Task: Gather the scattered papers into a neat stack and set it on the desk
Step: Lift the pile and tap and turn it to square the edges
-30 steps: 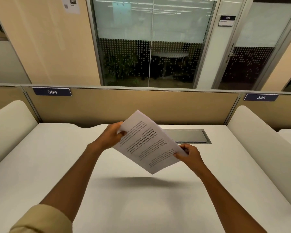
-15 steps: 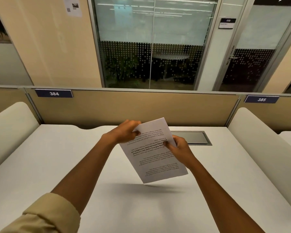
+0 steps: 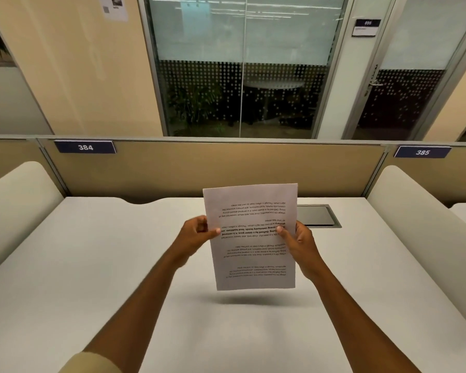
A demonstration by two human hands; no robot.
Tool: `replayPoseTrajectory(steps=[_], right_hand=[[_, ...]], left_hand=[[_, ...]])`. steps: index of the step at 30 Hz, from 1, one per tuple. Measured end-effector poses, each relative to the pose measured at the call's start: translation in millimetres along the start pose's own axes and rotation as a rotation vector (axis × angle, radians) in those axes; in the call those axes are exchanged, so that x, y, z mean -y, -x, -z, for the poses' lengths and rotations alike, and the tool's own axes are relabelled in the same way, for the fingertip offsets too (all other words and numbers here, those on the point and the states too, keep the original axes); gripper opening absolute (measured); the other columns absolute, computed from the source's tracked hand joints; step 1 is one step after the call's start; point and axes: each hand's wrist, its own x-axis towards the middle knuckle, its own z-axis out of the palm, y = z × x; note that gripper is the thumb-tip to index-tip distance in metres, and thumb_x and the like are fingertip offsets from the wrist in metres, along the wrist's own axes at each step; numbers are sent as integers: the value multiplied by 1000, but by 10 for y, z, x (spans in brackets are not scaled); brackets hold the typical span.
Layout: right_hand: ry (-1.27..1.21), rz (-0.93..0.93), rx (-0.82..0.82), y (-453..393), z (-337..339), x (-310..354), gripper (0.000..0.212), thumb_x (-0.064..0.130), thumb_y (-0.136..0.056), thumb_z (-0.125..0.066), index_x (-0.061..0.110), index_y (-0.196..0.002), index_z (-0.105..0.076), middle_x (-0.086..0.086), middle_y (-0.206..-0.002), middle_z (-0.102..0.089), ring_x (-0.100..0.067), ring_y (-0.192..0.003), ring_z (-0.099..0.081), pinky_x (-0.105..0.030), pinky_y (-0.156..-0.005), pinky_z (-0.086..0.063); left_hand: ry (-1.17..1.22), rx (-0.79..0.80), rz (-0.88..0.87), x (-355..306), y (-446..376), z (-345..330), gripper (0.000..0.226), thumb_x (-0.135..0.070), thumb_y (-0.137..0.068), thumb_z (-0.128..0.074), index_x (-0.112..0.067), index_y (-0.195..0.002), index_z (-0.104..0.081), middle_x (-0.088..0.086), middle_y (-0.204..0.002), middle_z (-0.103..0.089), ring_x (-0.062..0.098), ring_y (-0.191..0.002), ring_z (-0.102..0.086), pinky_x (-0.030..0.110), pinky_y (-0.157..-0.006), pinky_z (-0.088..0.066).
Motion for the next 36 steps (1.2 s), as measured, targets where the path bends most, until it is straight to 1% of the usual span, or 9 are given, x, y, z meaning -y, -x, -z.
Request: replayPoseTrajectory(steps=[2,5,10,13,16,18,25,32,36], right_hand=[[-8,-7,-20,34,-62,-37,27,24,-95,-58,15,-121,-57,-5,-111,-71,-25,-90,-73,-37,-72,-62],[2,-10,-57,82,-144,-105,26,23,-95,-58,15,-120,-57,-4,-110,-70,-23,-91,-72,-29,-66,-61],[22,-9,-118,120,-247,-186,27,26,-96,-58,18,-121,-56,-3,-111,-69,-25,-94,-69,-41,-77,-62],[-28,-22,-159,162,-301,-216,26,25,-96,-57,21,-121,-56,0,-108,-69,-22,-94,-69,-36,-75,-61],[-58,-41,-173,224,-343,-282,25,27,-96,-56,26,-121,-55,4,-107,-68,-19,-94,-68,-28,-69,-60],[-72,-68,-167,272,-361,-367,24,27,-96,-56,28,-120,-55,4,-109,-68,-18,-96,-68,-24,-66,-59],[-67,-115,-138,324,-376,-522,34,27,-97,-54,23,-130,-49,0,-118,-65,-17,-103,-65,-22,-64,-59],[-34,-89,-138,253,-377,-424,34,26,-97,-54,25,-130,-48,1,-115,-64,-21,-102,-65,-36,-78,-61],[-46,-96,-143,310,-399,-498,33,26,-97,-55,25,-129,-49,0,-116,-64,-20,-103,-65,-33,-76,-61]], left_hand=[[87,-9,-11,155,100,-183,28,-13,-91,-65,-6,-118,-64,9,-113,-73,32,-106,-69,43,-89,-58],[150,-158,-4,291,195,-409,23,-16,-96,-58,-15,-119,-61,5,-114,-72,30,-103,-69,41,-83,-60],[153,-336,-49,369,279,-610,19,-20,-98,-54,-23,-117,-57,3,-109,-70,24,-96,-69,40,-79,-61],[108,-384,-83,386,305,-660,19,-20,-98,-54,-36,-109,-56,1,-108,-69,22,-96,-68,37,-77,-61],[59,-406,-80,435,328,-678,23,-19,-99,-52,-41,-106,-52,-1,-107,-66,20,-94,-68,25,-67,-59],[39,-408,-65,511,351,-679,22,-20,-98,-53,-40,-106,-51,-2,-107,-66,20,-96,-67,22,-65,-58],[53,-386,-14,689,398,-700,28,-15,-97,-54,-25,-123,-52,0,-115,-66,20,-105,-65,29,-76,-60],[40,-400,-47,594,341,-651,29,-18,-97,-55,-22,-126,-52,0,-113,-66,21,-98,-67,28,-72,-61],[39,-393,-38,679,380,-646,30,-19,-97,-55,-23,-127,-52,0,-114,-66,21,-101,-67,34,-76,-62]])
